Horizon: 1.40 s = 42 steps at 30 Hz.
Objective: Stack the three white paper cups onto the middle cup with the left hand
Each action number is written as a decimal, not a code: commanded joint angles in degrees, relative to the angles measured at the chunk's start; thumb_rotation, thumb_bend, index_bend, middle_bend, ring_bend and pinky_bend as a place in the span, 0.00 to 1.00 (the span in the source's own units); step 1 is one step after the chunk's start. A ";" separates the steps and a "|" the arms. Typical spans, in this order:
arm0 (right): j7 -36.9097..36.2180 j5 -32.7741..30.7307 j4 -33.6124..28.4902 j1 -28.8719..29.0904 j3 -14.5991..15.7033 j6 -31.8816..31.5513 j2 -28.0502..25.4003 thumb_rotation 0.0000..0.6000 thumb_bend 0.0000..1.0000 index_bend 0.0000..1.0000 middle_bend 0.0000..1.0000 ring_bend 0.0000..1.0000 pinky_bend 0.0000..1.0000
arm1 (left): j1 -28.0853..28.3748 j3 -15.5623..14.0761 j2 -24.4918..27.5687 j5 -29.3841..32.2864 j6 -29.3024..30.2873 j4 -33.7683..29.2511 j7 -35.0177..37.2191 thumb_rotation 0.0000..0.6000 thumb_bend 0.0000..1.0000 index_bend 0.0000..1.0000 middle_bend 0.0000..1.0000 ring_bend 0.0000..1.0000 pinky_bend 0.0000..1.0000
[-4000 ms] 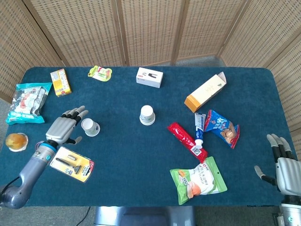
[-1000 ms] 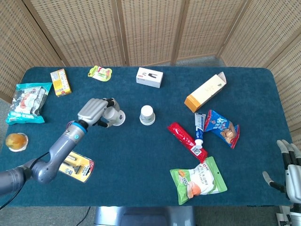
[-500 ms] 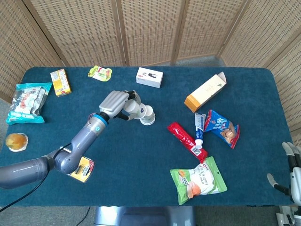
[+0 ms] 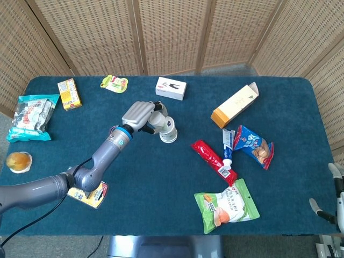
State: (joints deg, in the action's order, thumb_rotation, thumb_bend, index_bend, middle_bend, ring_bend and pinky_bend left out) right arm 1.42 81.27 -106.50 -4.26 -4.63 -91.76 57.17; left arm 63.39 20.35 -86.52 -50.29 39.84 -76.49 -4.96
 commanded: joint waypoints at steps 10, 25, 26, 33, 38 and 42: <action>-0.48 -0.33 0.21 -0.33 -0.19 -0.25 -0.11 1.00 0.28 0.00 0.08 0.00 0.33 | 1.47 -0.73 -1.65 0.52 -0.96 2.39 0.26 1.00 0.36 0.41 0.34 0.37 0.59; -1.30 -1.00 0.96 -0.47 -0.38 0.11 0.10 1.00 0.28 0.00 0.08 0.00 0.33 | 3.65 -1.10 -3.64 2.42 -2.32 5.94 -0.63 1.00 0.36 0.39 0.33 0.36 0.59; -1.37 -1.02 1.01 -0.52 -0.38 0.07 0.09 1.00 0.28 0.00 0.08 0.00 0.33 | 3.85 -1.17 -3.74 2.68 -2.47 6.10 -0.86 1.00 0.36 0.38 0.33 0.35 0.58; -2.12 -1.07 1.51 -0.79 -0.34 -0.03 0.16 1.00 0.28 0.00 0.08 0.00 0.33 | 5.19 -2.01 -4.46 4.51 -3.55 6.73 -2.62 1.00 0.36 0.36 0.30 0.32 0.56; -2.58 -1.08 1.84 -0.83 -0.36 0.11 0.17 1.00 0.28 0.00 0.08 0.00 0.33 | 5.79 -3.46 -4.61 6.08 -4.42 6.69 -4.33 1.00 0.36 0.33 0.28 0.30 0.54; -2.84 -0.90 1.99 -0.86 -0.35 0.11 0.18 1.00 0.28 0.00 0.08 0.00 0.33 | 5.93 -4.42 -4.74 7.14 -4.52 6.63 -5.28 1.00 0.35 0.32 0.27 0.28 0.53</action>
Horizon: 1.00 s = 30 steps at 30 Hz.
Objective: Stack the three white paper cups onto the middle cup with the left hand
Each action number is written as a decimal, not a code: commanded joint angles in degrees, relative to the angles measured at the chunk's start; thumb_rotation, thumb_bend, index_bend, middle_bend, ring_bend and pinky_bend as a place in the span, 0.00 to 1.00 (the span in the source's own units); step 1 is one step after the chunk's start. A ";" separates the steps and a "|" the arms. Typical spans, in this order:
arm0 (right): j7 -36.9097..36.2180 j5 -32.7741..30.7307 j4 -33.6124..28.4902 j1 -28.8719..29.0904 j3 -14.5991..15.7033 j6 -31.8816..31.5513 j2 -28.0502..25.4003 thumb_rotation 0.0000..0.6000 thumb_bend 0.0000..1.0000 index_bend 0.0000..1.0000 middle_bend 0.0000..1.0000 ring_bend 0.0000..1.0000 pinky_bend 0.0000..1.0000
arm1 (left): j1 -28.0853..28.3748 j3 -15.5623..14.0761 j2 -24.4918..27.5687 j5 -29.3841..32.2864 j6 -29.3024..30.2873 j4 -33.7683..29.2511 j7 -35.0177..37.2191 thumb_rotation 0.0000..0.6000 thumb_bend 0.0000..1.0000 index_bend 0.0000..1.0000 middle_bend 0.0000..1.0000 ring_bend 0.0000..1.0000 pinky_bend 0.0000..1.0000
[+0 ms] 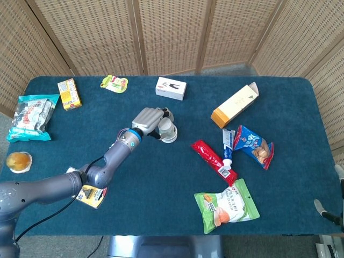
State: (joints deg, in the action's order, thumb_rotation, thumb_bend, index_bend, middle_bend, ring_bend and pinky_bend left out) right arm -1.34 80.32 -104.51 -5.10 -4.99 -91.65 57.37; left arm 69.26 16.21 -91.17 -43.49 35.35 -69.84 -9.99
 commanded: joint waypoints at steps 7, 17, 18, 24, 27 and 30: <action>-0.28 0.23 0.13 -0.11 0.03 -0.08 0.09 1.00 0.28 0.00 0.08 0.00 0.33 | -0.22 -1.77 0.76 1.44 -0.25 -1.35 -1.22 1.00 0.35 0.31 0.26 0.26 0.51; -0.17 0.91 0.02 -0.29 0.03 -0.61 -0.03 1.00 0.28 0.00 0.08 0.00 0.33 | -1.31 -3.08 2.25 2.61 1.02 -3.60 -1.63 1.00 0.36 0.28 0.23 0.21 0.47; -0.15 0.98 0.00 -0.29 -0.04 -0.72 -0.08 1.00 0.28 0.00 0.08 0.00 0.33 | -1.77 -2.84 2.93 2.06 1.81 -4.60 -1.30 1.00 0.35 0.26 0.22 0.19 0.45; 0.10 1.07 0.00 0.30 -0.49 -0.31 -0.16 1.00 0.28 0.00 0.08 0.00 0.33 | -5.15 -1.86 8.06 -1.77 6.96 -11.24 0.28 1.00 0.36 0.18 0.16 0.10 0.34; 0.40 1.02 -0.01 0.89 -0.72 0.38 -0.02 1.00 0.28 0.00 0.08 0.00 0.33 | -7.15 -1.77 10.73 -3.42 9.28 -14.42 1.00 1.00 0.35 0.18 0.14 0.08 0.32; 0.80 1.17 0.05 1.37 -0.94 0.70 0.11 1.00 0.28 0.00 0.08 0.00 0.33 | -9.18 -2.03 13.23 -5.13 11.10 -17.31 1.75 1.00 0.36 0.18 0.14 0.07 0.30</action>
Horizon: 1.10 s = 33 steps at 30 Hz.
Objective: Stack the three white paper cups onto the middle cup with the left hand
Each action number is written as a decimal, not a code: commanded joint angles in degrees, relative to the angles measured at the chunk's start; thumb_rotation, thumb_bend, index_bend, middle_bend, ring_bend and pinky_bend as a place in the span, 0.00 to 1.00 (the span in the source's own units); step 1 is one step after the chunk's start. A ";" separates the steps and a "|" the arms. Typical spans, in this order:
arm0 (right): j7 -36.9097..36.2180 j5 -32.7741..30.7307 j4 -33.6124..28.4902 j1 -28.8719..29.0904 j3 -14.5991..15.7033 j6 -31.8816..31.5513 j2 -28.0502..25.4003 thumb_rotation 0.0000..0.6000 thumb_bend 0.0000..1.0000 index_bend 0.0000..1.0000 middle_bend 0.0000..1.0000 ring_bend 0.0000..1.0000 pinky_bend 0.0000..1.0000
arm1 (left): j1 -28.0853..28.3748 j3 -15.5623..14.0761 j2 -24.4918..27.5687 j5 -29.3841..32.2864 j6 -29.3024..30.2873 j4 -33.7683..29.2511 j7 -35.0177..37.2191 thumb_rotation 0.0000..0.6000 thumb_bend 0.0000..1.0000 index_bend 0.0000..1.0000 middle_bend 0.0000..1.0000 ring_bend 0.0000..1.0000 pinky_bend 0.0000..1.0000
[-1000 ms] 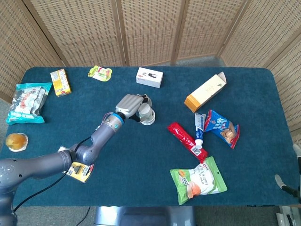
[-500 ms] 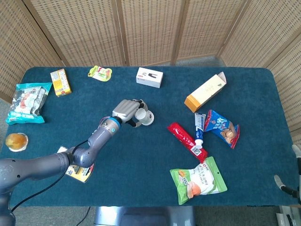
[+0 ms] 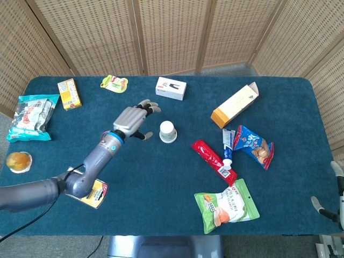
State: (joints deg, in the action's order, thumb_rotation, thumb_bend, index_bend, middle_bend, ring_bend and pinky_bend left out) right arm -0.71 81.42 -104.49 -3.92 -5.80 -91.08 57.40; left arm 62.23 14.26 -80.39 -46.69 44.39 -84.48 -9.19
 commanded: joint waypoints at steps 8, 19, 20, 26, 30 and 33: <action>2.00 -0.67 0.61 2.02 -1.14 1.78 0.74 1.00 0.28 0.00 0.08 0.00 0.33 | -10.64 -3.59 11.00 -8.85 10.08 -12.79 1.58 1.00 0.35 0.17 0.14 0.07 0.27; 6.92 -2.64 2.89 5.87 -3.11 4.83 3.55 1.00 0.28 0.00 0.08 0.00 0.33 | -27.18 -12.21 20.14 -21.06 25.72 -23.36 3.84 1.00 0.35 0.14 0.13 0.05 0.23; 7.28 -2.68 3.12 6.16 -3.20 5.03 3.79 1.00 0.28 0.00 0.08 0.00 0.33 | -28.55 -12.98 20.60 -22.05 26.94 -23.79 4.07 1.00 0.35 0.14 0.13 0.05 0.23; 9.89 -2.29 4.12 7.81 -3.47 5.83 5.18 1.00 0.28 0.00 0.08 0.00 0.33 | -37.47 -17.74 22.51 -28.21 35.01 -25.49 5.09 1.00 0.35 0.13 0.12 0.05 0.21; 10.98 -1.28 4.50 8.40 -3.02 5.91 6.19 1.00 0.28 0.00 0.08 0.00 0.33 | -43.13 -20.47 22.33 -31.96 40.33 -25.02 4.82 1.00 0.35 0.13 0.12 0.04 0.20; 11.38 -0.55 4.67 8.70 -2.59 6.05 6.64 1.00 0.28 0.00 0.08 0.00 0.33 | -46.90 -21.97 22.13 -34.26 43.74 -24.52 4.82 1.00 0.35 0.13 0.12 0.04 0.19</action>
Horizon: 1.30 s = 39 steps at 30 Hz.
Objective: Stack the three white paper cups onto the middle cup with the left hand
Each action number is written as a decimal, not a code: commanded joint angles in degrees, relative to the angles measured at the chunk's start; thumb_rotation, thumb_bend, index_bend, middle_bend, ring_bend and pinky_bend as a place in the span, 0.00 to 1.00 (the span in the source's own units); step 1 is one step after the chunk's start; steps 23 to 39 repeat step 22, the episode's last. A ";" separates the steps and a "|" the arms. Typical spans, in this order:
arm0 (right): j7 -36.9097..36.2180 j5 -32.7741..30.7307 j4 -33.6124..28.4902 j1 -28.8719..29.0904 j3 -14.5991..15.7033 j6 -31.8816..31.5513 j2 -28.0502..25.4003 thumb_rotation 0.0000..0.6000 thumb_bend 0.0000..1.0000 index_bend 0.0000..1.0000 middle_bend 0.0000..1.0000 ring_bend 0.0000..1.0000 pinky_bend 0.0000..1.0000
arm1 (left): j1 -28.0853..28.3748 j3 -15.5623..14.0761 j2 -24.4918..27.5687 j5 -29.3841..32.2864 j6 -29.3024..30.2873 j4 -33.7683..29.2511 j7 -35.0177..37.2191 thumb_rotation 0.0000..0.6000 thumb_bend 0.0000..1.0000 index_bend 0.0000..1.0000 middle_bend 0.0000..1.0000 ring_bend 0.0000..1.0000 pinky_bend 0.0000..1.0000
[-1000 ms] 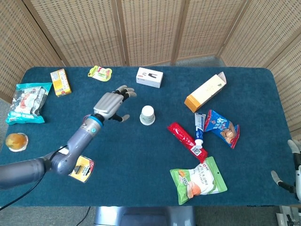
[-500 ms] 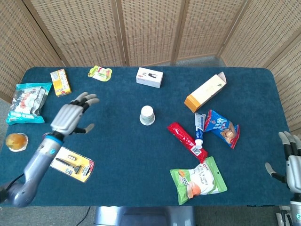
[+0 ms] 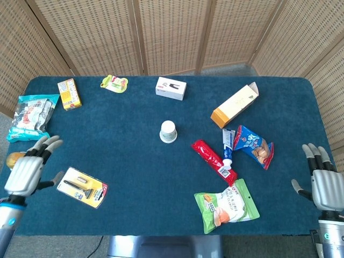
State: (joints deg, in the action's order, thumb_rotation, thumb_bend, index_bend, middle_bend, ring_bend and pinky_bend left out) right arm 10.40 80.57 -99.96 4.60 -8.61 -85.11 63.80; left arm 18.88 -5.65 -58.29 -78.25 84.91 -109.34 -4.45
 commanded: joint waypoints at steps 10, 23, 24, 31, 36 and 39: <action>0.90 1.45 0.00 0.15 1.32 -0.30 0.63 1.00 0.28 0.00 0.08 0.00 0.33 | -8.87 -2.36 -1.25 -5.26 4.92 2.99 1.37 1.00 0.35 0.13 0.12 0.04 0.18; 0.77 1.59 0.17 0.51 1.65 -0.05 1.25 1.00 0.28 0.00 0.08 0.00 0.33 | -9.63 0.00 -1.95 -6.23 2.42 3.16 0.66 1.00 0.35 0.13 0.12 0.04 0.18; 0.77 1.59 0.17 0.51 1.65 -0.05 1.25 1.00 0.28 0.00 0.08 0.00 0.33 | -9.63 0.00 -1.95 -6.23 2.42 3.16 0.66 1.00 0.35 0.13 0.12 0.04 0.18; 0.77 1.59 0.17 0.51 1.65 -0.05 1.25 1.00 0.28 0.00 0.08 0.00 0.33 | -9.63 0.00 -1.95 -6.23 2.42 3.16 0.66 1.00 0.35 0.13 0.12 0.04 0.18; 0.77 1.59 0.17 0.51 1.65 -0.05 1.25 1.00 0.28 0.00 0.08 0.00 0.33 | -9.63 0.00 -1.95 -6.23 2.42 3.16 0.66 1.00 0.35 0.13 0.12 0.04 0.18; 0.77 1.59 0.17 0.51 1.65 -0.05 1.25 1.00 0.28 0.00 0.08 0.00 0.33 | -9.63 0.00 -1.95 -6.23 2.42 3.16 0.66 1.00 0.35 0.13 0.12 0.04 0.18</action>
